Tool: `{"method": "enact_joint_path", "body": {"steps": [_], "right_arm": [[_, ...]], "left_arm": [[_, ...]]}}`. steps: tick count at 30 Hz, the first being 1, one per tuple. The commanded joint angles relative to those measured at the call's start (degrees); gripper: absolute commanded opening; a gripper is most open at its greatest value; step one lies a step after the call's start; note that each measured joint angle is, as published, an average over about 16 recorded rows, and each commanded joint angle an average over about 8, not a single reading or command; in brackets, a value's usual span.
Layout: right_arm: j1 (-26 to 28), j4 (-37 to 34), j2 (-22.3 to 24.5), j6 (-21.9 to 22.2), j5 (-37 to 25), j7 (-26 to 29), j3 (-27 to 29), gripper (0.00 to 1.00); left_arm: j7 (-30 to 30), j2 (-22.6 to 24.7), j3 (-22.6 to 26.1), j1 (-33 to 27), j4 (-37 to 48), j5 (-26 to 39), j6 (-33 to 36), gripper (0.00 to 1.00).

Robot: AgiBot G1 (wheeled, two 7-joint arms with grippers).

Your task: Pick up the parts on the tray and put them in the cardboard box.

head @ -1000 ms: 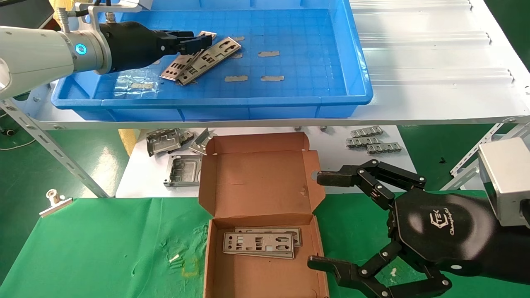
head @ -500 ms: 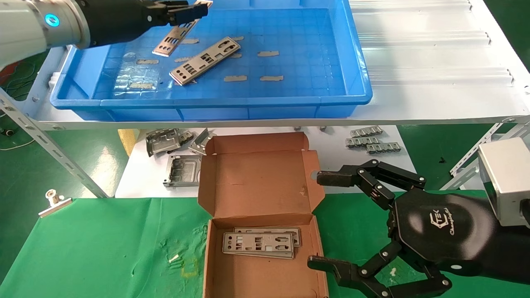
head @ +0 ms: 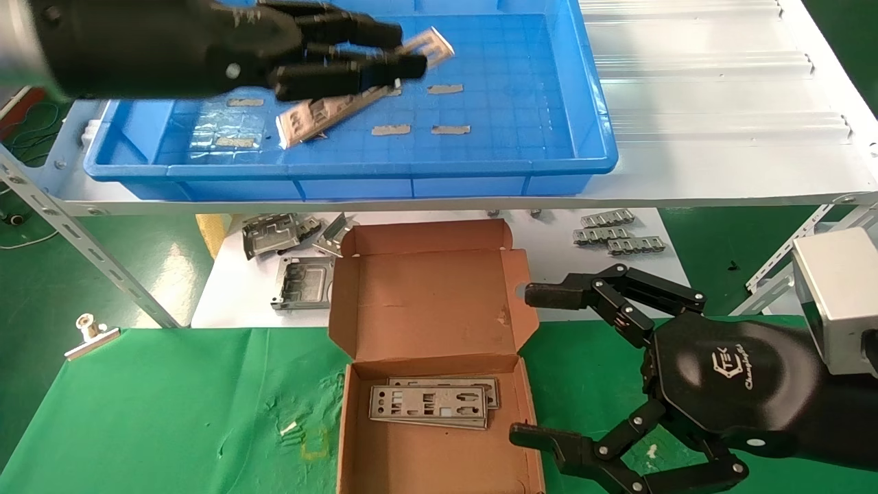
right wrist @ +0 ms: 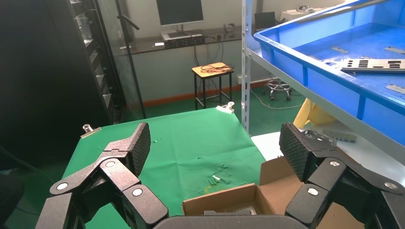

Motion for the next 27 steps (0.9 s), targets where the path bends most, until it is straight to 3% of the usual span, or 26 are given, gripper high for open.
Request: {"method": "enact_joint_path", "body": {"steps": [1, 6, 15, 20, 27], "right_arm": [[0.00, 0.00, 0.00, 0.00, 0.00, 0.00, 0.00, 1.00], [0.00, 0.00, 0.00, 0.00, 0.00, 0.00, 0.00, 1.00], [0.00, 0.00, 0.00, 0.00, 0.00, 0.00, 0.00, 1.00], [0.00, 0.00, 0.00, 0.00, 0.00, 0.00, 0.00, 1.00], [0.00, 0.00, 0.00, 0.00, 0.00, 0.00, 0.00, 1.00]], "left_arm": [[1.71, -0.60, -0.07, 0.17, -0.86, -0.29, 5.09, 0.00], [2.00, -3.28, 3.12, 4.50, -10.63, -4.07, 5.94, 0.00], [-0.31, -10.89, 13.26, 12.56, -30.65, -14.79, 5.11, 0.00], [5.07, -10.34, 17.18, 15.88, -31.24, -14.73, 3.76, 0.00], [16.02, -4.83, 20.29, 23.28, -26.00, -11.38, 0.17, 0.00]]}}
